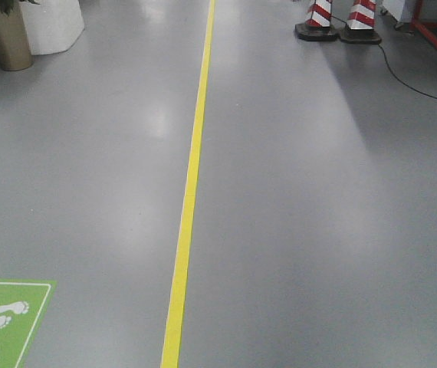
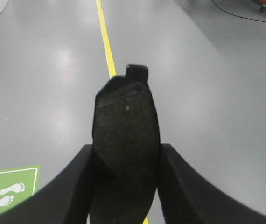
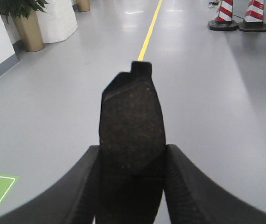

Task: Move and align brake pads A on conveyor
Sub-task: 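Turn the base away from the table holding both pads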

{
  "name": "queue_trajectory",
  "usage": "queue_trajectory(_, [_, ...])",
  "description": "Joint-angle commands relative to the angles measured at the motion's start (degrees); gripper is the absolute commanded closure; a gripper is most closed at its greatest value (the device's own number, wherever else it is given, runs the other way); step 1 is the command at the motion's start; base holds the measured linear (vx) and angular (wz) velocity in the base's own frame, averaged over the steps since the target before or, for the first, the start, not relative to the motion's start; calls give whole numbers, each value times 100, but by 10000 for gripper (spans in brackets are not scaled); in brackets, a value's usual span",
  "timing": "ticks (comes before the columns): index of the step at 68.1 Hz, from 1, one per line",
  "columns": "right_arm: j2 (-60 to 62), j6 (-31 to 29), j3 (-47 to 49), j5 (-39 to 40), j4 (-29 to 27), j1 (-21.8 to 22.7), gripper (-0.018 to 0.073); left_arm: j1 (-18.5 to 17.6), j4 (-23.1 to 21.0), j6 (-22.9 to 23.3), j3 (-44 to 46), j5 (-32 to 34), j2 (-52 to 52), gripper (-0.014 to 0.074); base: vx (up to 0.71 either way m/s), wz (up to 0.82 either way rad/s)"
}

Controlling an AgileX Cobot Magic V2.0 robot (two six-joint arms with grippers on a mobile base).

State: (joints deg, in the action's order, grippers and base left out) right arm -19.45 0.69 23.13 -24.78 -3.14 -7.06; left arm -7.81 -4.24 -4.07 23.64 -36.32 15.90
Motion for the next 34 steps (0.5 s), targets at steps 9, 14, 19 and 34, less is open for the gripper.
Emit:
queue_trajectory(9, [-40,-69,182,578,21,22,566,-9,-38,58,159,526,32,603,34,6])
queue_trajectory(14, [-40,-69,182,578,21,22,566,-9,-38,58,159,526,32,603,40,-1])
queue_trajectory(19, [-40,-69,182,578,21,22,566,-9,-38,58,159,526,32,603,44,-3])
queue_trajectory(34, [-40,-69,182,578,21,22,566,-9,-38,58,159,526,32,603,50,-6])
